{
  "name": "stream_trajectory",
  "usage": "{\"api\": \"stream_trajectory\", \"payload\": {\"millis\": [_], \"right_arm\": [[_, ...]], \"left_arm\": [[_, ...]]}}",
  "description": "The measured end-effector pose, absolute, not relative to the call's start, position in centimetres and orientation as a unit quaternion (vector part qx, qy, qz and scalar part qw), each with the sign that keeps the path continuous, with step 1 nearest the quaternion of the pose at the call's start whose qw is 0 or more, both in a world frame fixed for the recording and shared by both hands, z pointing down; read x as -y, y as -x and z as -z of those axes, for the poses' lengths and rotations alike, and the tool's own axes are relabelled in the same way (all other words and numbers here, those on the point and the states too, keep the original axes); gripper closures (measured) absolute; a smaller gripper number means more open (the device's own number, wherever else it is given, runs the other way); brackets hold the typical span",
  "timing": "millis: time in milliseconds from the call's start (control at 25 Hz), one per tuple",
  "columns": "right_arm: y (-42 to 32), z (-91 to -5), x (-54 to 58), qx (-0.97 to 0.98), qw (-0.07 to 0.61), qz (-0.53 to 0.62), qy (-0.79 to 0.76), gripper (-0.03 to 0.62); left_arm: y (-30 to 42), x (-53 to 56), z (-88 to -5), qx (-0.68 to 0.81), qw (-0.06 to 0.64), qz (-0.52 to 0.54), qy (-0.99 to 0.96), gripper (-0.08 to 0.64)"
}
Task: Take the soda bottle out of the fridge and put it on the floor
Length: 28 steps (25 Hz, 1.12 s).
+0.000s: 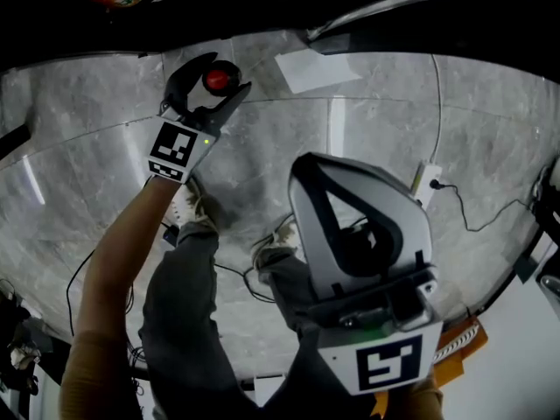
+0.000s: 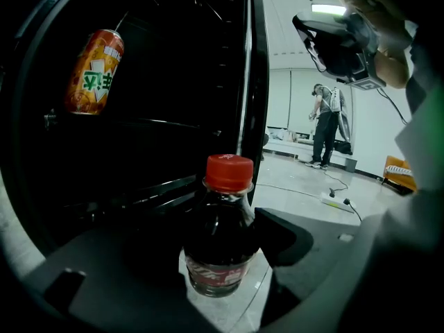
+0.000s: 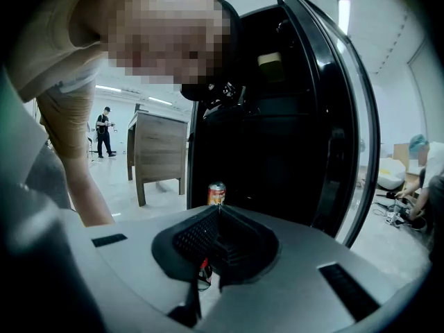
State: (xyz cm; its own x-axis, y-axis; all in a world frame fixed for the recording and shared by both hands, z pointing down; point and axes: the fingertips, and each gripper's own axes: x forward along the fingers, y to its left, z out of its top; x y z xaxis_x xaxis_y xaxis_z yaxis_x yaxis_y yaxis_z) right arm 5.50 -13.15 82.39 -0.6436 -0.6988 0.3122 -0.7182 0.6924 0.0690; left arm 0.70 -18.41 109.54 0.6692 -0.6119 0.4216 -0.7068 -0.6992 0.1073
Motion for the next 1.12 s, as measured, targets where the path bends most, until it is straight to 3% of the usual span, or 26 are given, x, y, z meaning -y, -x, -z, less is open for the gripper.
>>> {"api": "stream_trajectory", "payload": {"millis": [1120], "right_arm": [[-5.2,-87.2,15.3,0.906,0.180,-0.042,-0.380,0.589]], "left_arm": [[0.9,16.9,-118.6,0.365,0.137,-0.220,-0.894,0.252]]}}
